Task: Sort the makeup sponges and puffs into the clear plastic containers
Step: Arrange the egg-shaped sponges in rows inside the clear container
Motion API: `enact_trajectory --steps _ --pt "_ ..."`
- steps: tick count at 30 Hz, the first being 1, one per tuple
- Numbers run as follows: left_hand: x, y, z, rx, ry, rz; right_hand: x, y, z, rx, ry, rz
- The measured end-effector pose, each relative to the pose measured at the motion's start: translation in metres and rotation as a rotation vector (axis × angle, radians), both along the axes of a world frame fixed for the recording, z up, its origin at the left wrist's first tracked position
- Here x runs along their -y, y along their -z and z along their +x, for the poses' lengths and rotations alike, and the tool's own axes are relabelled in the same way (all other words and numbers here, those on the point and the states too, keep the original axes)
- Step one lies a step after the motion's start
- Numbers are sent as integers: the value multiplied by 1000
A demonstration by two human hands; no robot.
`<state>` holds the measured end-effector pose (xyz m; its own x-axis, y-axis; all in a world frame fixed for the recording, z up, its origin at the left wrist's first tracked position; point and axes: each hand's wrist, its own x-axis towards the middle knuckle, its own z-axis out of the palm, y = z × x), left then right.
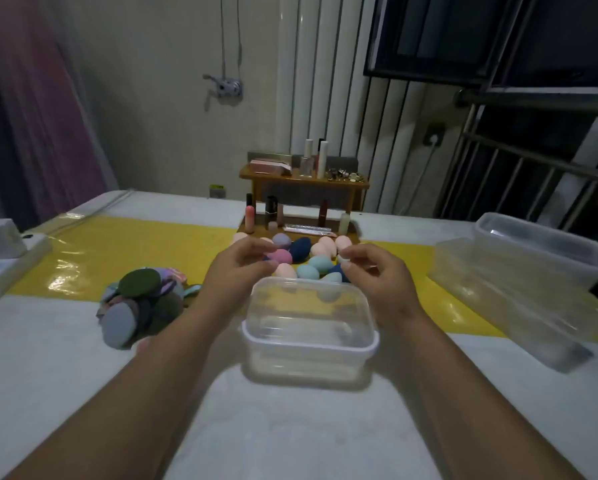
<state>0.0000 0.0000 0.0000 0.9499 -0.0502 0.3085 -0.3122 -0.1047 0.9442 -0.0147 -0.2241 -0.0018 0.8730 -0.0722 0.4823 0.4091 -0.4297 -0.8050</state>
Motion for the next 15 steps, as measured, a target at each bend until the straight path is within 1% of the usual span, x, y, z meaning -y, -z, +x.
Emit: enact_trajectory --steps 2,4,7,9,11,13,15 --pt "0 2 -1 -22 -16 24 1 3 -1 -24 -9 67" --pt "-1 7 -3 -24 -23 67 2 10 0 -54 -37 68" --pt "-4 10 -3 -73 -47 186 9 17 4 -140 -61 42" --pt "-6 12 -4 -149 -35 209 15 18 3 -232 -102 -43" --pt "-7 13 -6 -201 -23 185 17 18 0 -308 -141 -123" --pt "-6 13 -6 -199 -15 157 16 18 -2 -325 -156 -103" --pt "-4 11 -8 -187 -18 90 13 18 -3 -302 -145 -61"
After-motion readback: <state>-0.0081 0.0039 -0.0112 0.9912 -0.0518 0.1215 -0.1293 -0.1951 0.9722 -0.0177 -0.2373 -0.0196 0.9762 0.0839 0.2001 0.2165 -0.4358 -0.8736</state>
